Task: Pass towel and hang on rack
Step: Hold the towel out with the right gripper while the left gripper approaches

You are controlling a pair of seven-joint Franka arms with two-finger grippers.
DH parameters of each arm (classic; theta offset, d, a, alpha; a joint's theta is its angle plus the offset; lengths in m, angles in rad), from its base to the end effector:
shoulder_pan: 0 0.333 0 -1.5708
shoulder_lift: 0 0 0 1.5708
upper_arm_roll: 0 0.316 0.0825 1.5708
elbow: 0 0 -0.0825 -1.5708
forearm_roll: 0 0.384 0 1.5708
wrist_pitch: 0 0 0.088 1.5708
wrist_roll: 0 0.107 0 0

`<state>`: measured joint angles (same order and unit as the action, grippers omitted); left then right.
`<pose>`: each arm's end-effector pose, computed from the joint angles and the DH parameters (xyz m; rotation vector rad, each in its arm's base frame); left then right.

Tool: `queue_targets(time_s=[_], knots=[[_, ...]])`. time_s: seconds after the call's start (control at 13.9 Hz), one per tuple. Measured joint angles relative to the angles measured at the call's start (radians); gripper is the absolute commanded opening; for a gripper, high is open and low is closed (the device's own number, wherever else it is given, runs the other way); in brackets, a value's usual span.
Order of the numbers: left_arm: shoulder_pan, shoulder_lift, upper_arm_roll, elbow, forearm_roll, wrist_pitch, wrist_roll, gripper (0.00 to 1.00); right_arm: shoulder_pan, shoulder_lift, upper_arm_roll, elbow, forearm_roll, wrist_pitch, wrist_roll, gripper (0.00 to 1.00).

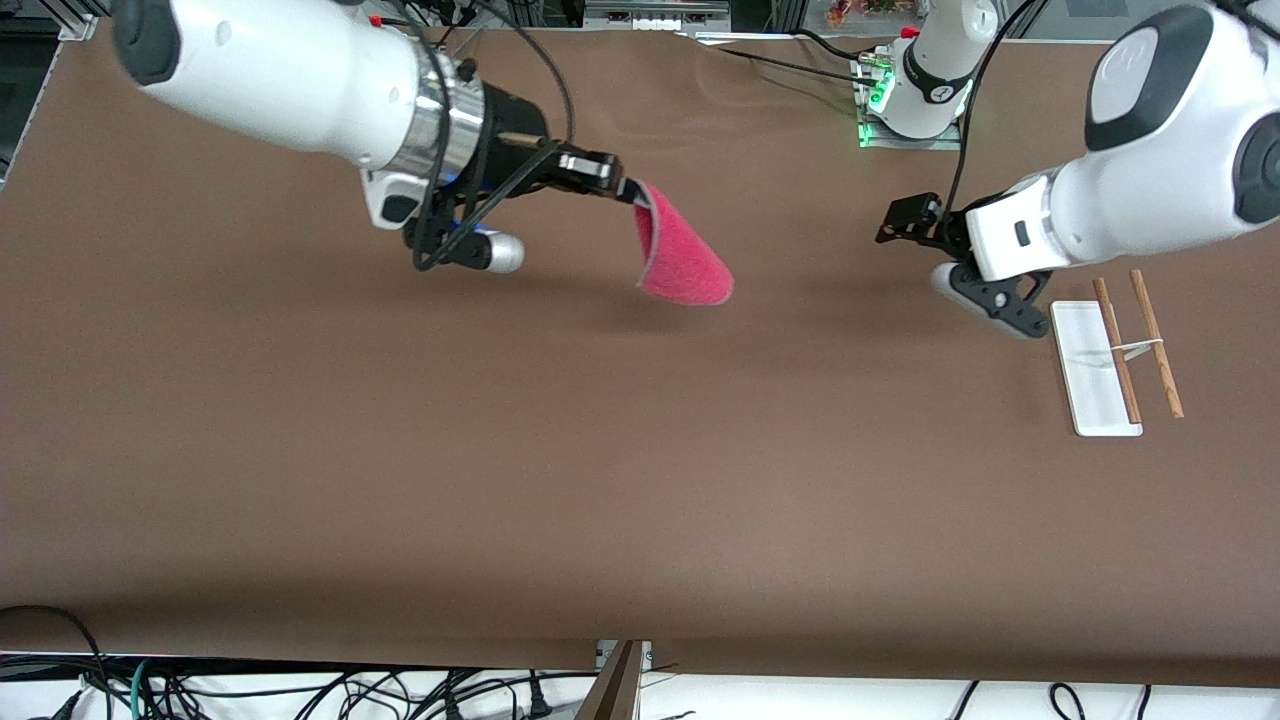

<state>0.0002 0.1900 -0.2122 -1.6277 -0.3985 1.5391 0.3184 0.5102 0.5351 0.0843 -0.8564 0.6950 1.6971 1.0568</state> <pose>0.5696 -0.1572 0.4992 2.5907 -0.6465 -0.3379 0.5645 0.4281 0.6620 -2.3231 0.5447 0.4275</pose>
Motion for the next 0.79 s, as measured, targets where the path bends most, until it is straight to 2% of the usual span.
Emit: queue_targets(time_s=[0.36, 0.79], knots=[[-0.017, 0.093, -0.002, -0.007, -0.106, 0.075, 0.437, 1.0, 0.085, 0.009, -0.001, 0.0, 0.017, 0.188, 0.124, 0.0], [-0.023, 0.13, -0.005, -0.151, -0.387, 0.207, 0.958, 1.0, 0.094, 0.016, -0.002, 0.0, 0.02, 0.226, 0.139, 0.0]])
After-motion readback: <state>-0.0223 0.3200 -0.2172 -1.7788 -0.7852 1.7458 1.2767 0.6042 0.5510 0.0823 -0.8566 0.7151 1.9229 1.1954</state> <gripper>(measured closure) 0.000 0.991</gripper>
